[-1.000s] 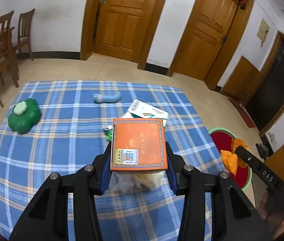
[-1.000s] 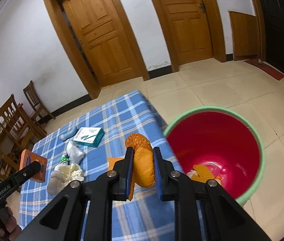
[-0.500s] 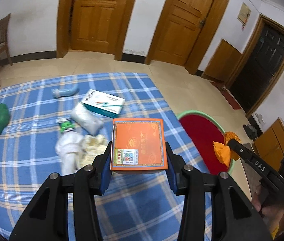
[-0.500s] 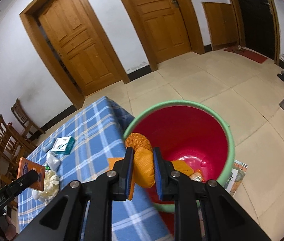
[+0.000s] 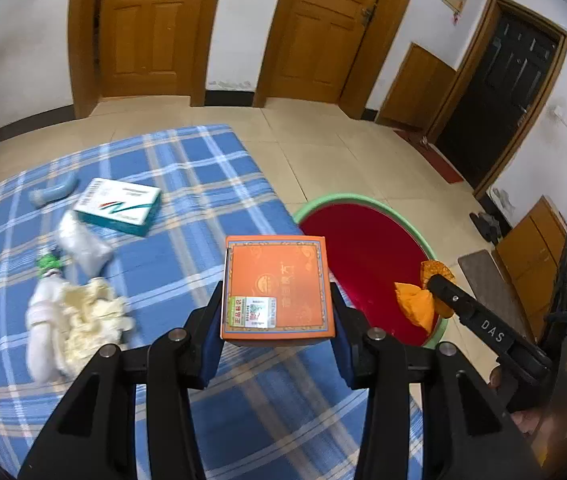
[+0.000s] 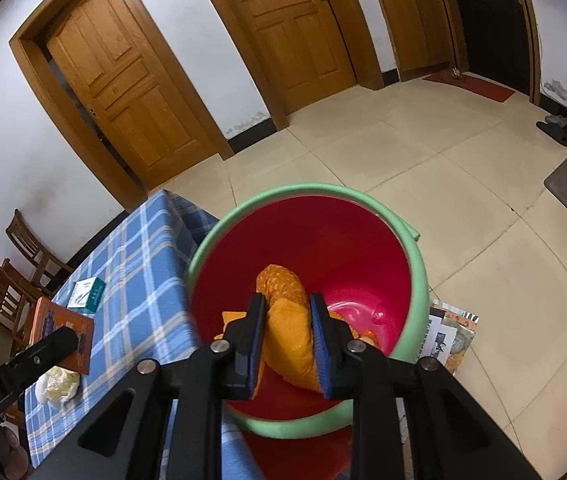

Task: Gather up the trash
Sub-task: 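Carry the orange box in the left tool and gloves in the right tool over the red bucket, then open the right tool to drop the gloves while the left tool drops the orange box into the bucket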

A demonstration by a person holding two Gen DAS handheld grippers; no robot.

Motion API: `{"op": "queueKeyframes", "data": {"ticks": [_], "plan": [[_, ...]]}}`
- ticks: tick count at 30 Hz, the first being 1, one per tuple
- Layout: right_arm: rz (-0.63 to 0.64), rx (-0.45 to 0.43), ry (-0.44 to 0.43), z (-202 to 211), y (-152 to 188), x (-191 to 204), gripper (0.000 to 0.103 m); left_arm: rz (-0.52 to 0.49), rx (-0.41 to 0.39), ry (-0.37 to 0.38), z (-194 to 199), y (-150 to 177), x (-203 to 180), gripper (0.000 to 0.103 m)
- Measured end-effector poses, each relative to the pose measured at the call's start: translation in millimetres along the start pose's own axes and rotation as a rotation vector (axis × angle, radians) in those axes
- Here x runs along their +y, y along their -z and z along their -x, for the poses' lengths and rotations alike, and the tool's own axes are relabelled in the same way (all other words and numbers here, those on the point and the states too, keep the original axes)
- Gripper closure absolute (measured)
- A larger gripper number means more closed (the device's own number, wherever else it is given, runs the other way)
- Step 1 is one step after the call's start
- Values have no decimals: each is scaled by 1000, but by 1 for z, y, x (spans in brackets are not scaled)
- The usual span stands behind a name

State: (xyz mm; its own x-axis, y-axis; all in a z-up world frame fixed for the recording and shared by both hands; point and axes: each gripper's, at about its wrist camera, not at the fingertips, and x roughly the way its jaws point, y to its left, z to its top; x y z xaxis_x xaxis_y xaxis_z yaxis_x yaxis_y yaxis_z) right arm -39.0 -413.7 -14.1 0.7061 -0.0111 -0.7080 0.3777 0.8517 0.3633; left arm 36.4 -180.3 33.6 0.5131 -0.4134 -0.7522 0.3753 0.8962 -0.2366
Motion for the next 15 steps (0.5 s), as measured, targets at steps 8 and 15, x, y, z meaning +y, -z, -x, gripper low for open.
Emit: {"op": "queueKeyframes", "data": {"ticks": [8,15], "plan": [[-25,20,-9,-9,-1,-15,69,-42,43,24,-31,-10,-25,57],[-48,1,-14,-3,-4,-24,63,-77,70,29,-53,-14,-43,57]]}}
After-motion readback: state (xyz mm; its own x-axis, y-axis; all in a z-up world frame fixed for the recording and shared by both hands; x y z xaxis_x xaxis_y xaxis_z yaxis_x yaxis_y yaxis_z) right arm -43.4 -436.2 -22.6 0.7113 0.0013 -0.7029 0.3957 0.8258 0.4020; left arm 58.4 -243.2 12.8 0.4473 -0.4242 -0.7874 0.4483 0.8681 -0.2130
